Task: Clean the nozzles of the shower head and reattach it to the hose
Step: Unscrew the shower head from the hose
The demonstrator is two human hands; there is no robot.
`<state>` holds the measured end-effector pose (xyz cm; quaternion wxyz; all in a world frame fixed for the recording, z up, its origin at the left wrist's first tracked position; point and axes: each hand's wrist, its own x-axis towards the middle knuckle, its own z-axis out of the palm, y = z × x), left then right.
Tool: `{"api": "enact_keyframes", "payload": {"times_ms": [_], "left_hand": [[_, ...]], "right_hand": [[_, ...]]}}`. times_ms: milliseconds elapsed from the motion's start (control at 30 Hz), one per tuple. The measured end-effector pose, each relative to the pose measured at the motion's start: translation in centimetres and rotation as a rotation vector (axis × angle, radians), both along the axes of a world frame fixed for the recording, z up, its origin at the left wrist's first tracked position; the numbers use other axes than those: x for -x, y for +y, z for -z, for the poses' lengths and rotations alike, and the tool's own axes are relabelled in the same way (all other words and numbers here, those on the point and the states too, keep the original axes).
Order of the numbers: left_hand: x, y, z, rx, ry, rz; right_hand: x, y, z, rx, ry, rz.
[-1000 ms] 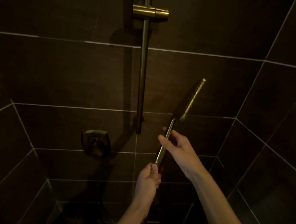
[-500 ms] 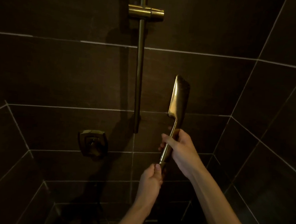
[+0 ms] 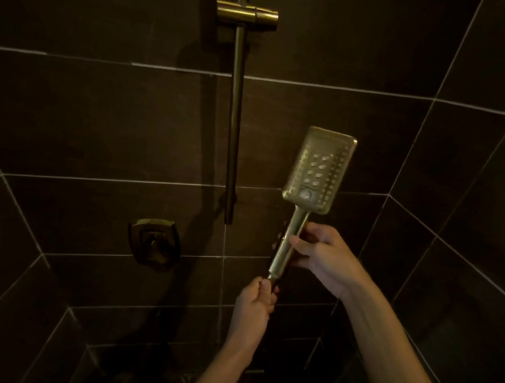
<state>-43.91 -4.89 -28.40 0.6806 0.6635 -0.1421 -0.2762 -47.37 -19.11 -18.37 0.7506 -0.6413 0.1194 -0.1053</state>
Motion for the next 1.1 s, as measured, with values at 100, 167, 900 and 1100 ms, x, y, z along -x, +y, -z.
{"api": "enact_keyframes", "payload": {"times_ms": [100,167,900,1100], "left_hand": [[-0.1,0.0,0.0,-0.007,-0.003,0.002],[-0.3,0.0,-0.1,-0.028,-0.003,-0.002],[0.2,-0.7,-0.1,-0.052,-0.022,0.068],[0.4,-0.8,0.3,-0.039,-0.009,0.049]], "right_hand": [[-0.3,0.2,0.5,-0.167,-0.043,0.044],[-0.5,0.5,0.7,-0.243,-0.063,0.064],[-1.1,1.3,1.2,-0.068,-0.011,0.241],[-0.5,0.8,0.0,0.036,0.105,0.125]]}}
